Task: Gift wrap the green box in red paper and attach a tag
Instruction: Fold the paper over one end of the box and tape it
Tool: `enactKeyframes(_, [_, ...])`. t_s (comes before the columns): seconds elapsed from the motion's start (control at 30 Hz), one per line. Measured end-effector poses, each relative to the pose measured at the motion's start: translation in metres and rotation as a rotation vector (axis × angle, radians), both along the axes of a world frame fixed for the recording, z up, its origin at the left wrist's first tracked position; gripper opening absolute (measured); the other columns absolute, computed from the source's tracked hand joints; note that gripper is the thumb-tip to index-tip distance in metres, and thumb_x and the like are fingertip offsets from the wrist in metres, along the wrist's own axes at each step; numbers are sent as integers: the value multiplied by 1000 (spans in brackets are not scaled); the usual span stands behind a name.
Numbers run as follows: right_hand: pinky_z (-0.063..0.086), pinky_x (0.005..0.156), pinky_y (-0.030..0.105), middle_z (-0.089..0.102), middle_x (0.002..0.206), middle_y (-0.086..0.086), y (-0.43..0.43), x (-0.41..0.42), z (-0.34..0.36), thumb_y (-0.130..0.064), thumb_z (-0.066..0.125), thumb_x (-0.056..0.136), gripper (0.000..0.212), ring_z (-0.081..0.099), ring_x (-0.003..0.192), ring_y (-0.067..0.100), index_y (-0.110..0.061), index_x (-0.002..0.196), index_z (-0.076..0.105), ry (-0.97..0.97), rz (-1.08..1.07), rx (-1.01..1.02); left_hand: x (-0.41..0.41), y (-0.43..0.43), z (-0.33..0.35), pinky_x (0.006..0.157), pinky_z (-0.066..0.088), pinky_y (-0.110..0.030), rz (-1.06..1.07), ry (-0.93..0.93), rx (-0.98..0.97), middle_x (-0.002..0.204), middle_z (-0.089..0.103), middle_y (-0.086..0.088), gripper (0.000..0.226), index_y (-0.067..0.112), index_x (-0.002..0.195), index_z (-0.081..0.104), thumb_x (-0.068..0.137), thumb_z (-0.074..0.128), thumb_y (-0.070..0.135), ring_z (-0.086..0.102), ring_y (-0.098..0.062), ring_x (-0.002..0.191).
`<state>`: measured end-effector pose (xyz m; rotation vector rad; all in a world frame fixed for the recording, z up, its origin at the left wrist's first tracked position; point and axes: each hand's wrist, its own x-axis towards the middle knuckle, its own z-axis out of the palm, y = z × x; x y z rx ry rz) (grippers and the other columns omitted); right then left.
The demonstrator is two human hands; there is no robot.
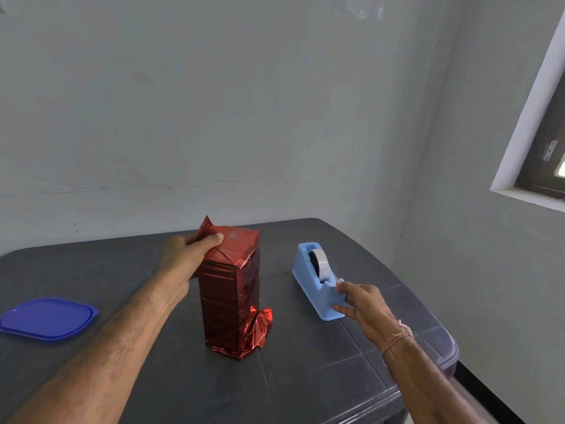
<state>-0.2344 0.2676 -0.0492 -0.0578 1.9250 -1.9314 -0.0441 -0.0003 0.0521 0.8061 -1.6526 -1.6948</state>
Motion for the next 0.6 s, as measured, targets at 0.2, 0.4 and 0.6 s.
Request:
enactKeyframes(0.2, [64, 62, 27, 63, 112, 16, 4, 11, -10, -19, 74, 93, 22, 67, 107, 32, 0, 87, 66, 9, -28, -115, 3, 4, 3, 59, 50, -26, 2, -3, -10, 82, 75, -6, 29, 6, 107, 74, 85, 81, 23, 69, -15, 68])
enactKeyframes(0.4, [65, 70, 27, 69, 114, 22, 10, 13, -28, -23, 76, 91, 34, 69, 112, 32, 9, 102, 70, -8, -51, -193, 4, 4, 4, 59, 51, -27, -2, -8, -11, 84, 75, -6, 32, 6, 111, 74, 85, 81, 24, 70, -16, 71])
enactKeyframes(0.6, [65, 74, 31, 72, 112, 22, 11, 14, -36, -23, 75, 91, 35, 70, 108, 32, 9, 103, 69, 11, -33, -221, 4, 5, 3, 58, 49, -26, -2, -11, -15, 83, 75, -5, 29, 9, 107, 74, 84, 82, 25, 69, -15, 70])
